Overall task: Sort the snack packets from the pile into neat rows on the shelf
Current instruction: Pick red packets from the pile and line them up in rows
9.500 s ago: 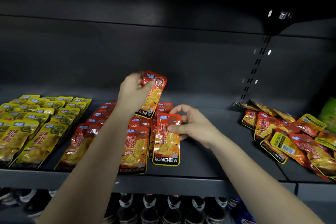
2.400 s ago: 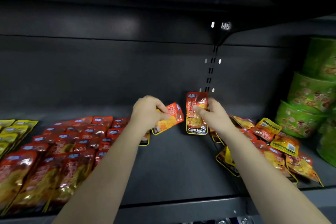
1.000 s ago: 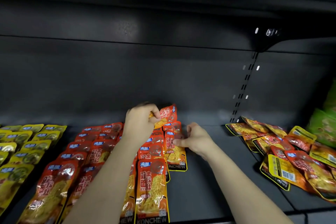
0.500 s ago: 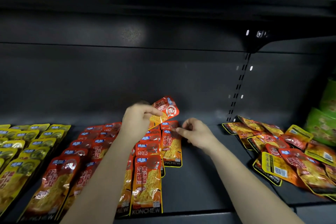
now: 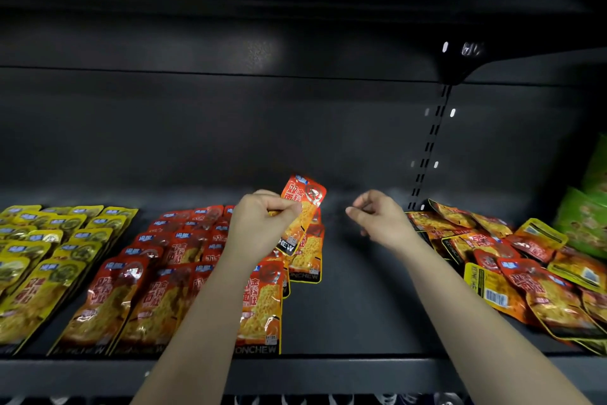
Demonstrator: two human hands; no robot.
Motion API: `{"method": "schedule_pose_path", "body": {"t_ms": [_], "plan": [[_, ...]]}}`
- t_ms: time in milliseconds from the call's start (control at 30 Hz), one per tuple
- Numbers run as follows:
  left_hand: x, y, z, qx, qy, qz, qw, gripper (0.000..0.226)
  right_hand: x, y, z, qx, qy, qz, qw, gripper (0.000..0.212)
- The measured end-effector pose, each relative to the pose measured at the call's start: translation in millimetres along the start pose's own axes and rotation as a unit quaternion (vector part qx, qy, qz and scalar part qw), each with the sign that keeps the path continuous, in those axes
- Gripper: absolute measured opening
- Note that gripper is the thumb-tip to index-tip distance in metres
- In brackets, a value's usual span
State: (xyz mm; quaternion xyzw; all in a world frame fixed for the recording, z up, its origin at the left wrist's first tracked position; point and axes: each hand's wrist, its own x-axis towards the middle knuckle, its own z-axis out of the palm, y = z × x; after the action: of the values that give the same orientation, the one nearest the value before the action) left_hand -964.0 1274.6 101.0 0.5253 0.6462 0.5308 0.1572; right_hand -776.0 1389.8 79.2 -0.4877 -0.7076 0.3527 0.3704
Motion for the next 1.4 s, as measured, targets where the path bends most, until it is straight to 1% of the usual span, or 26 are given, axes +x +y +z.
{"method": "schedule_pose_path", "body": {"t_ms": [133, 233, 333, 400, 533, 633, 767, 933, 1100, 1167, 1300, 1400], "plan": [[-17, 2, 9, 0.023, 0.023, -0.035, 0.999, 0.01, -5, 8, -4, -0.011, 0.004, 0.002, 1.0, 0.016], [-29, 1, 19, 0.094, 0.036, -0.027, 0.995, 0.015, -9, 14, -3, 0.014, 0.021, 0.006, 1.0, 0.016], [-36, 2, 28, 0.139, 0.018, -0.028, 0.99, 0.019, -12, 17, -2, 0.021, 0.033, 0.001, 0.999, 0.017], [-38, 2, 33, 0.175, 0.018, -0.024, 0.984, 0.02, -13, 20, -1, 0.02, 0.037, 0.0, 0.999, 0.015], [-41, 2, 40, 0.201, 0.031, -0.038, 0.978, 0.017, -11, 25, -1, 0.02, 0.034, 0.004, 0.999, 0.015], [-43, 1, 41, 0.25, 0.028, -0.053, 0.966, 0.015, -11, 26, -1, 0.019, 0.032, 0.005, 0.999, 0.014], [-43, 1, 40, 0.307, 0.027, -0.045, 0.95, 0.01, -11, 27, 1, 0.008, 0.024, 0.0, 1.0, 0.014], [-42, 0, 39, 0.374, 0.006, -0.026, 0.927, 0.021, -11, 27, 2, -0.007, 0.02, -0.002, 1.0, 0.014], [-43, 0, 40, 0.427, 0.002, -0.019, 0.904, 0.02, -12, 26, 3, -0.013, 0.017, -0.003, 1.0, 0.014], [-43, -1, 41, 0.437, -0.004, -0.018, 0.899, 0.017, -12, 24, 3, -0.012, 0.014, -0.003, 1.0, 0.014], [-41, 1, 45, 0.414, -0.002, -0.008, 0.91, 0.007, -13, 18, -3, -0.002, 0.015, -0.013, 1.0, 0.014], [-34, 7, 50, 0.403, 0.009, 0.024, 0.915, 0.005, -11, 14, -13, -0.005, 0.025, -0.025, 0.999, 0.014]]}}
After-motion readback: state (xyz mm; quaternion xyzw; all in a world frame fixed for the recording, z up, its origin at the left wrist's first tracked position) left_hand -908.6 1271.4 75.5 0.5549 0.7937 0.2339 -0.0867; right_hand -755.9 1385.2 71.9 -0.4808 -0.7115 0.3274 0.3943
